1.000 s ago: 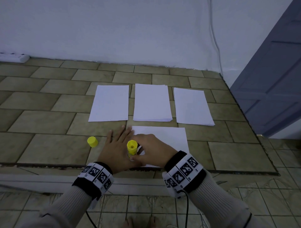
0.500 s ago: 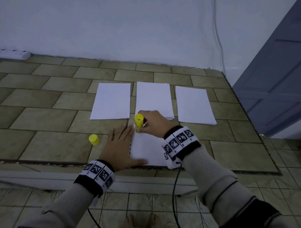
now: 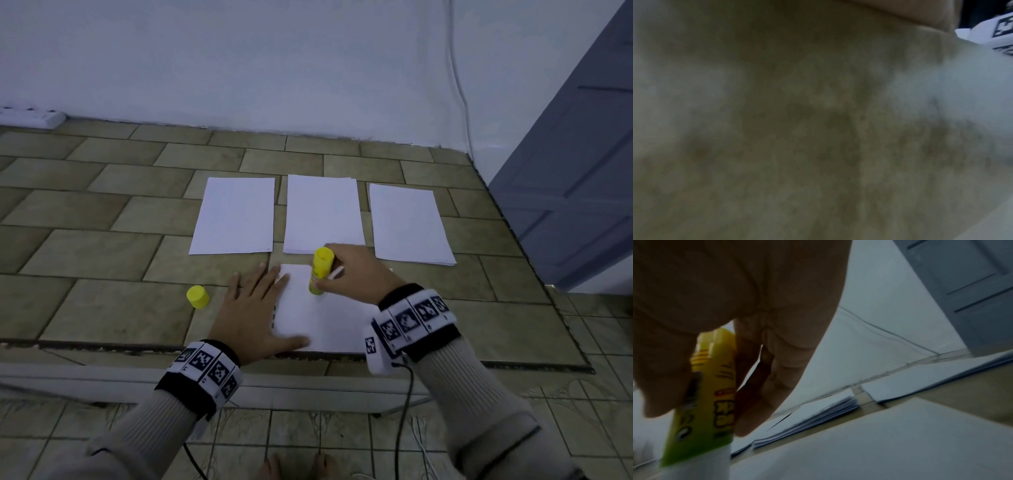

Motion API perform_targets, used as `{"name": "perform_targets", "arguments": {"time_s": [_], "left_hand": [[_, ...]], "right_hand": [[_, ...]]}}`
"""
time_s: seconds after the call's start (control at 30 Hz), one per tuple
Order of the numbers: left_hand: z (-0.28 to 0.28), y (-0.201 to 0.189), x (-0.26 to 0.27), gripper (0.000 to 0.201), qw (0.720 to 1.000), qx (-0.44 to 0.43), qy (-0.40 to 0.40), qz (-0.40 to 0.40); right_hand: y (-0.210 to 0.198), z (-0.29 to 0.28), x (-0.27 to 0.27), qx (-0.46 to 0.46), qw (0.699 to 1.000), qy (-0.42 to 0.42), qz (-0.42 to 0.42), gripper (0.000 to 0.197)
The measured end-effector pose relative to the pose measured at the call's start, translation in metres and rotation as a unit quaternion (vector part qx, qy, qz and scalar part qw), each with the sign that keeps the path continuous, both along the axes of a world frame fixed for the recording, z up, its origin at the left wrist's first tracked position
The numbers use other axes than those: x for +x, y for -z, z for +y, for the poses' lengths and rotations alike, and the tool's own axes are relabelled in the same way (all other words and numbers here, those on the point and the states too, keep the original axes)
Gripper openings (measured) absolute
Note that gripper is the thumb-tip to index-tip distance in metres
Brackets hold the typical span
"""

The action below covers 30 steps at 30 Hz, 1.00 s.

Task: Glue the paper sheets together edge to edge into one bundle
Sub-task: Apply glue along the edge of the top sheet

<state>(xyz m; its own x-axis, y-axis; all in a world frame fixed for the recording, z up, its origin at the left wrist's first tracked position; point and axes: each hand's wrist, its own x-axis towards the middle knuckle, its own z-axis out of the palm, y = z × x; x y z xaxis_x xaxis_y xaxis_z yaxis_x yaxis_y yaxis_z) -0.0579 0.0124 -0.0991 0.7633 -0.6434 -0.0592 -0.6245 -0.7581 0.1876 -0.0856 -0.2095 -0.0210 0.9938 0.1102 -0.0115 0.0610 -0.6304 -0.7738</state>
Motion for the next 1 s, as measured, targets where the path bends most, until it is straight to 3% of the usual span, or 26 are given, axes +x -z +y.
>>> {"name": "perform_targets", "arguments": {"time_s": [0.23,0.47,0.8,1.0], "left_hand": [[-0.002,-0.002,-0.002,0.131,1.0,0.014,-0.005,-0.002],[-0.001,0.0,-0.001,0.13,1.0,0.01,0.002,-0.008],[0.0,0.002,0.0,0.127,1.0,0.004,0.002,-0.007],[0.001,0.003,0.001,0.127,1.0,0.012,0.001,-0.007]], "right_hand": [[0.01,-0.013,-0.057,0.042,0.999,-0.027,0.014,0.018],[0.01,-0.013,-0.065,0.014,0.998,-0.063,0.007,0.023],[0.0,-0.024,-0.027,0.013,0.999,-0.037,0.01,0.017],[-0.003,-0.033,0.011,-0.079,0.997,-0.013,-0.007,0.014]]}}
